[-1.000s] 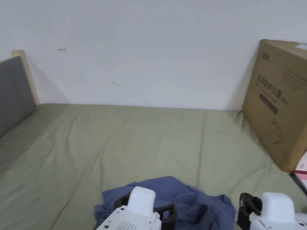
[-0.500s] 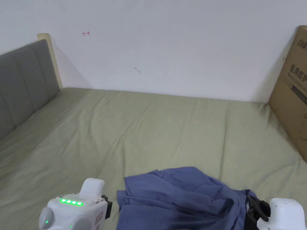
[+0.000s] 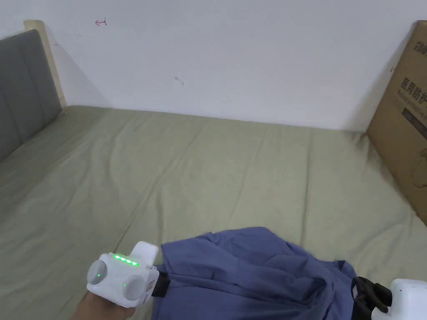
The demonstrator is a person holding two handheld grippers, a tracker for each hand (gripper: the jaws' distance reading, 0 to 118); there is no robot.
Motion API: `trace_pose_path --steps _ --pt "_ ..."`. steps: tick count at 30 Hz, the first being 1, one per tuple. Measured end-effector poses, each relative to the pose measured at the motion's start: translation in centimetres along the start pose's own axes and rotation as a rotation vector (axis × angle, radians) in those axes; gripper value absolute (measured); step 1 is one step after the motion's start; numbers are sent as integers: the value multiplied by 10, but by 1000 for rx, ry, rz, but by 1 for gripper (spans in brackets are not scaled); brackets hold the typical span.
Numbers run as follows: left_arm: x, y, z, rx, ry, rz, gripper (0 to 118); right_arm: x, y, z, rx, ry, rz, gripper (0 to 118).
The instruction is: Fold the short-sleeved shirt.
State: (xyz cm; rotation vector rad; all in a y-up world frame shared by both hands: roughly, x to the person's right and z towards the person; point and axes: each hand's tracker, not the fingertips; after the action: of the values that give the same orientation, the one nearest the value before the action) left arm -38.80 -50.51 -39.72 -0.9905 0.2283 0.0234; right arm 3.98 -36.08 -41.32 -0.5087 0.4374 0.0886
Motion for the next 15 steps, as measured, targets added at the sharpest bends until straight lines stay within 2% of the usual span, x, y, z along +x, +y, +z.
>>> trace_pose_path --steps 2,5,7,8,15 --pt "6 -4 1 4 -20 -16 60 1 -1 -1 -5 -3 -3 2" --pt "6 -9 -1 32 -40 -26 37 3 -3 -3 -16 -5 -17 2" --pt "10 -11 8 45 -46 -22 11 3 -5 -4 -21 -1 -24 2" --pt "11 -11 11 49 -53 -19 5 3 -5 -4 -22 -1 -25 2" --pt "11 -15 57 127 -93 34 4 16 -5 -4 -24 0 -50 2"
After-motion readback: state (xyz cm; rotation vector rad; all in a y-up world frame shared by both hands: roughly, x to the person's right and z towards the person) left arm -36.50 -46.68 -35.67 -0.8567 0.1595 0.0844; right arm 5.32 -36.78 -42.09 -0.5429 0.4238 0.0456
